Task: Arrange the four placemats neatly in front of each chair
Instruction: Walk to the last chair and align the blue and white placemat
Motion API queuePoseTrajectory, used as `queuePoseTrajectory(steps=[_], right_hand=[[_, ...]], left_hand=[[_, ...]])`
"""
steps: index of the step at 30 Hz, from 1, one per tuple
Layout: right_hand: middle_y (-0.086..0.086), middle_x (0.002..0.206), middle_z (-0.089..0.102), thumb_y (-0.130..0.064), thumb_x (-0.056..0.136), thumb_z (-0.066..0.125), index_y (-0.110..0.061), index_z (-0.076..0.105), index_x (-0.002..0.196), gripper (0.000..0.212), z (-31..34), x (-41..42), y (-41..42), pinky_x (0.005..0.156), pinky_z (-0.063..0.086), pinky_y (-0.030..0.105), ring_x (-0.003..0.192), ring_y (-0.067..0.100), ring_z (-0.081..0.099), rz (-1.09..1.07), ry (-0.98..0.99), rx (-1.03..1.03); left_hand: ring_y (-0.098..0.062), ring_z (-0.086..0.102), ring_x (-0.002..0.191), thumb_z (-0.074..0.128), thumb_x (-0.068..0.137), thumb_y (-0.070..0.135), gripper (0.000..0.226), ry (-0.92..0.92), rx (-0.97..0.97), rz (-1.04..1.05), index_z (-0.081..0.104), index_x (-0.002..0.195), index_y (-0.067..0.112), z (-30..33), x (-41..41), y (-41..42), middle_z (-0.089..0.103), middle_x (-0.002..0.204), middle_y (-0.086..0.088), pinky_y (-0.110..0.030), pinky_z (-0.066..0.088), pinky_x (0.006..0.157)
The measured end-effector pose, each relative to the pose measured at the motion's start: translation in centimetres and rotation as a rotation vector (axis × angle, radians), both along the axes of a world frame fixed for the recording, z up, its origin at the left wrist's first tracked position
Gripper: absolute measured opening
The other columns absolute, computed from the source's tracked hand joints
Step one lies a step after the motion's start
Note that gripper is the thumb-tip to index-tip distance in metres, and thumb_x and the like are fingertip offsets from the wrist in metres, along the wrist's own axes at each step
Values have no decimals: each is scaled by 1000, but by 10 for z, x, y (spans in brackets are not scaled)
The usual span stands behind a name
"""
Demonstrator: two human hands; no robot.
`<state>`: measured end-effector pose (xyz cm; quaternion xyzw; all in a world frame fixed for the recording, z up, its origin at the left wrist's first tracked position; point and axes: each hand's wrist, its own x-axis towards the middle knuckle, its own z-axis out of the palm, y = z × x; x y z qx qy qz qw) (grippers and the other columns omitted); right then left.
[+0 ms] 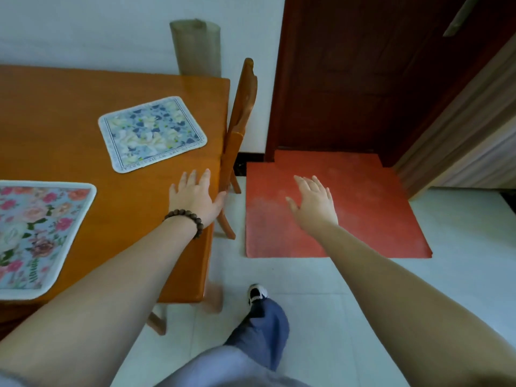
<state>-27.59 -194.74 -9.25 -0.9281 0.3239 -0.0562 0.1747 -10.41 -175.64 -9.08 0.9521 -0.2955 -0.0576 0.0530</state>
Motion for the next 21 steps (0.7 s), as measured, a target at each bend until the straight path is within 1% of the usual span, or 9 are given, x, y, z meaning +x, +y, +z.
queuePoseTrajectory(steps=[6, 9, 13, 17, 21], right_hand=[[4, 154, 29, -36, 95, 47, -21, 26, 148, 59, -6, 86, -66, 118, 5, 44, 146, 19, 8, 92, -34, -9], [3, 154, 29, -35, 96, 45, -21, 28, 147, 56, -3, 148, -100, 118, 4, 43, 146, 19, 8, 196, -27, -42], [4, 153, 30, -35, 98, 40, -20, 30, 147, 52, 14, 236, -136, 118, 5, 44, 145, 21, 10, 317, -23, -91], [6, 153, 30, -38, 98, 39, -21, 32, 146, 51, 25, 309, -153, 117, 6, 47, 145, 22, 11, 424, -10, -123], [5, 154, 29, -41, 98, 37, -23, 30, 146, 52, 28, 369, -156, 118, 5, 47, 145, 21, 10, 538, 16, -117]], left_hand=[[-30, 17, 143, 32, 92, 61, 70, -50, -57, 123, 21, 149, 22, -7, 72, -50, 24, 155, -11, -52, 19, 112], [-29, 16, 143, 34, 92, 59, 69, -12, -83, 216, 21, 149, 22, -13, 113, -74, 23, 156, -11, -52, 18, 113], [-27, 13, 144, 30, 93, 59, 70, 40, -69, 336, 17, 150, 22, -15, 157, -96, 19, 157, -9, -52, 17, 114], [-28, 14, 144, 32, 94, 57, 69, 97, -79, 440, 17, 150, 20, -16, 191, -107, 20, 157, -9, -52, 17, 114], [-30, 15, 143, 34, 93, 56, 69, 108, -90, 532, 19, 149, 19, -21, 213, -106, 22, 156, -11, -54, 19, 113]])
